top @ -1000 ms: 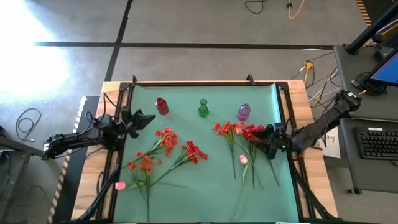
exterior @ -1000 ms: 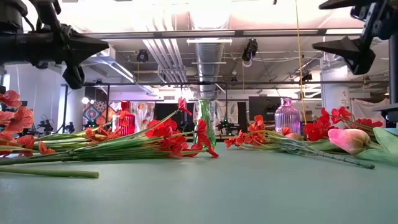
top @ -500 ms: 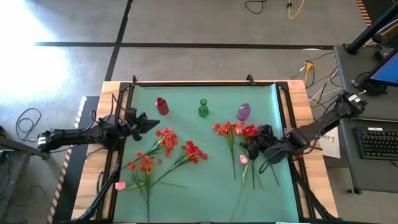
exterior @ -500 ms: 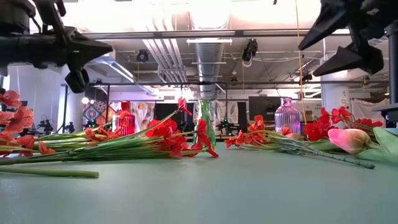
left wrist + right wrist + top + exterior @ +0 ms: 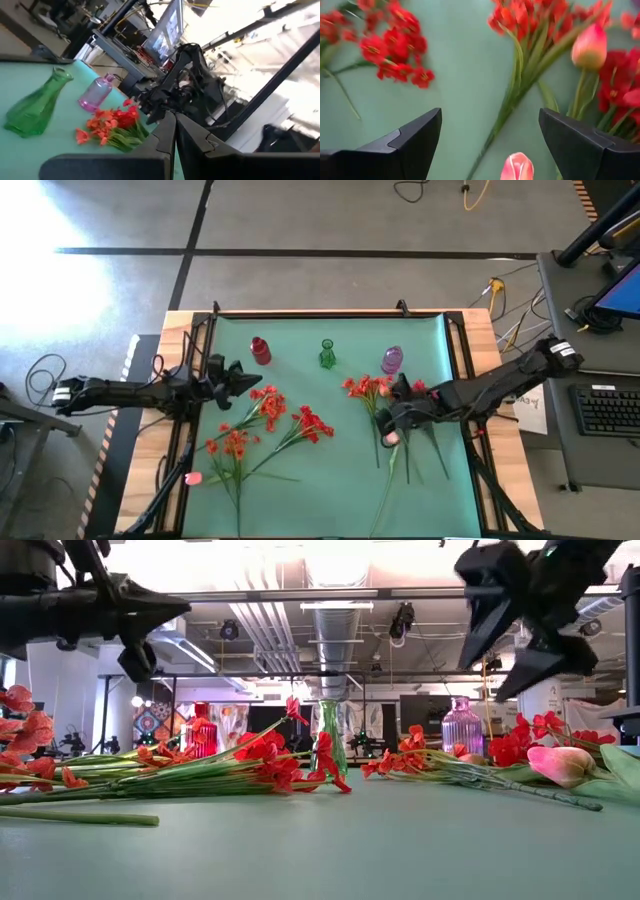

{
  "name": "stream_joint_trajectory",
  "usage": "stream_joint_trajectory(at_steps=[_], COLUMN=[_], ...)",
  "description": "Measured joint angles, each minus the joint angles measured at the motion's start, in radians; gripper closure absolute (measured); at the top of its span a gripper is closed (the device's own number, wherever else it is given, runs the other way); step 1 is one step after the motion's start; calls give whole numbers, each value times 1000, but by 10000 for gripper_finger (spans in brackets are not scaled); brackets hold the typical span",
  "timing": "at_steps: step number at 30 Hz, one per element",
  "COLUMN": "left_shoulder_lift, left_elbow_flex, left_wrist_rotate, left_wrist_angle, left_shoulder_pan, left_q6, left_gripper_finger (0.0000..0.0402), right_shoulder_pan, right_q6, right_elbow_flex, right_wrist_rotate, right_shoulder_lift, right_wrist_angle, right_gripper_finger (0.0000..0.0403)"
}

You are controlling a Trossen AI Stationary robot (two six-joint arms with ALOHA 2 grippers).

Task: Sort flowers into vase by color
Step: Put the middle right orange flower in the green flower vase

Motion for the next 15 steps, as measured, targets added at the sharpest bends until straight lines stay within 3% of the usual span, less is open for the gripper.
stream_joint_trajectory(at_steps=[3, 7, 15], left_shoulder_lift=[36, 77, 140], left_elbow_flex=[0, 0, 0], left_wrist_rotate=[-2, -7, -8], left_wrist_angle=[4, 37, 184], left_shoulder_pan=[0, 0, -27], left_q6=[112, 124, 118], left_gripper_finger=[401, 401, 401], right_shoulder_pan=[-62, -121, -145], right_q6=[-4, -17, -44], right_elbow_flex=[0, 0, 9], right_wrist_rotate=[-98, -171, -182], right_shoulder_lift=[28, 59, 132], right_wrist_angle=[2, 6, 15], right_gripper_finger=[78, 78, 78])
